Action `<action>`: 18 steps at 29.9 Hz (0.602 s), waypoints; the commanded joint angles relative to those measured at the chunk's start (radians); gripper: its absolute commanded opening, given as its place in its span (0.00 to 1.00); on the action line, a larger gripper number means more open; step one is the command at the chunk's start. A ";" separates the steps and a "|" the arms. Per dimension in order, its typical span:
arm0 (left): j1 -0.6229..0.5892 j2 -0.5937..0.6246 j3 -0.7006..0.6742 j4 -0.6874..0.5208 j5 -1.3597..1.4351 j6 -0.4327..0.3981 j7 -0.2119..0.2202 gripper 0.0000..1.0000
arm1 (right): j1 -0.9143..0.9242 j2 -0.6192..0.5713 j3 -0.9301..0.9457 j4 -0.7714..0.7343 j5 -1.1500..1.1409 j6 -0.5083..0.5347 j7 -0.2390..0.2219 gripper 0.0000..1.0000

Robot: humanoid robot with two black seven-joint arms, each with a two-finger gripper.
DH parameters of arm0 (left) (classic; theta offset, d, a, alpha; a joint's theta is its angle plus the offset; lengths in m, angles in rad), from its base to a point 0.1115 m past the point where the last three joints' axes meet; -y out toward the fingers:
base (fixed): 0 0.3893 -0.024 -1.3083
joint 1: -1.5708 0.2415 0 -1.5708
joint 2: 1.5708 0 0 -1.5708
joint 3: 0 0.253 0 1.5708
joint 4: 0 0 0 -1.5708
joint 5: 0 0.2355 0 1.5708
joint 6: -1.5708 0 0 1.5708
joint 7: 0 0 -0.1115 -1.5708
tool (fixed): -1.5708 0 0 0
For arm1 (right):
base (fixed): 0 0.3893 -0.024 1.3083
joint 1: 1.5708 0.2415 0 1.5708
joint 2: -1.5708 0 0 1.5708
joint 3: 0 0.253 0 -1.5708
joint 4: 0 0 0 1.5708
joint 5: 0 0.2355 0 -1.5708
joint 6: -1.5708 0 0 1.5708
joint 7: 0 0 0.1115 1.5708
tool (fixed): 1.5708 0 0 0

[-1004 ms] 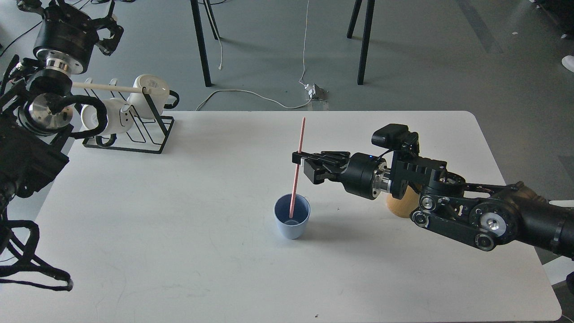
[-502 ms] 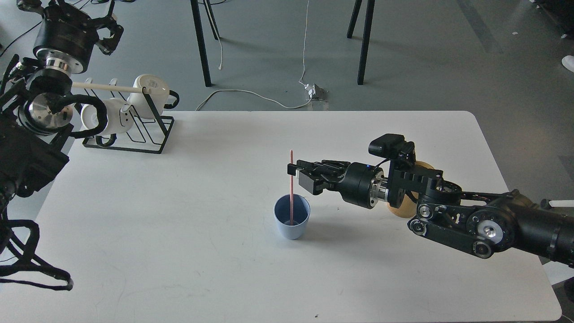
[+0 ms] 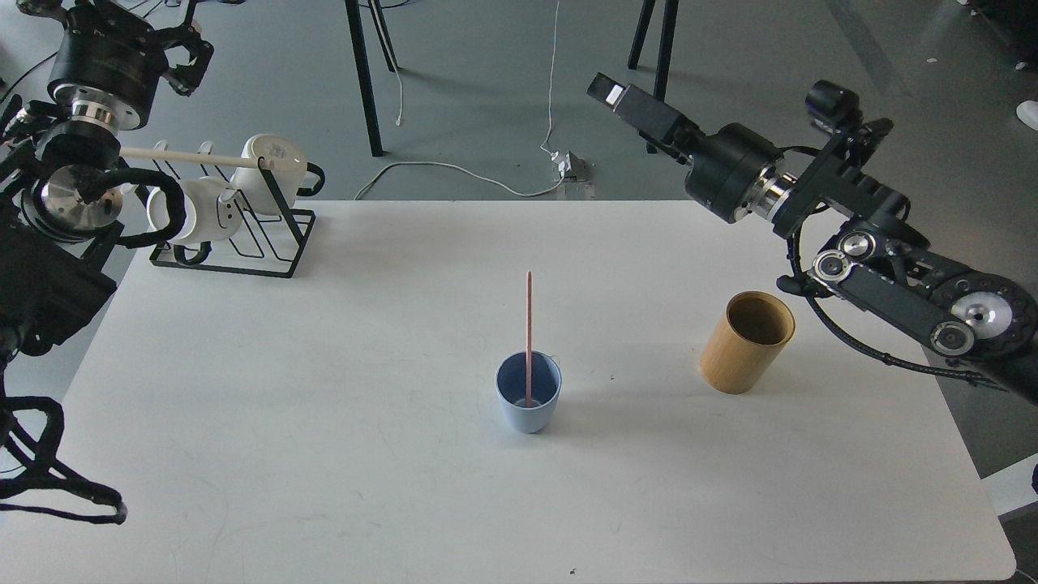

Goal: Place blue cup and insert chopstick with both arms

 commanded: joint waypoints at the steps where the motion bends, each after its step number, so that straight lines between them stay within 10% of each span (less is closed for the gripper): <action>1: 0.000 -0.001 0.001 0.000 0.000 0.000 0.001 0.99 | -0.001 -0.011 0.119 -0.039 0.177 0.055 0.002 1.00; 18: 0.002 -0.044 -0.003 0.000 -0.003 0.000 -0.004 0.99 | -0.054 0.003 0.253 -0.405 1.117 0.278 0.000 1.00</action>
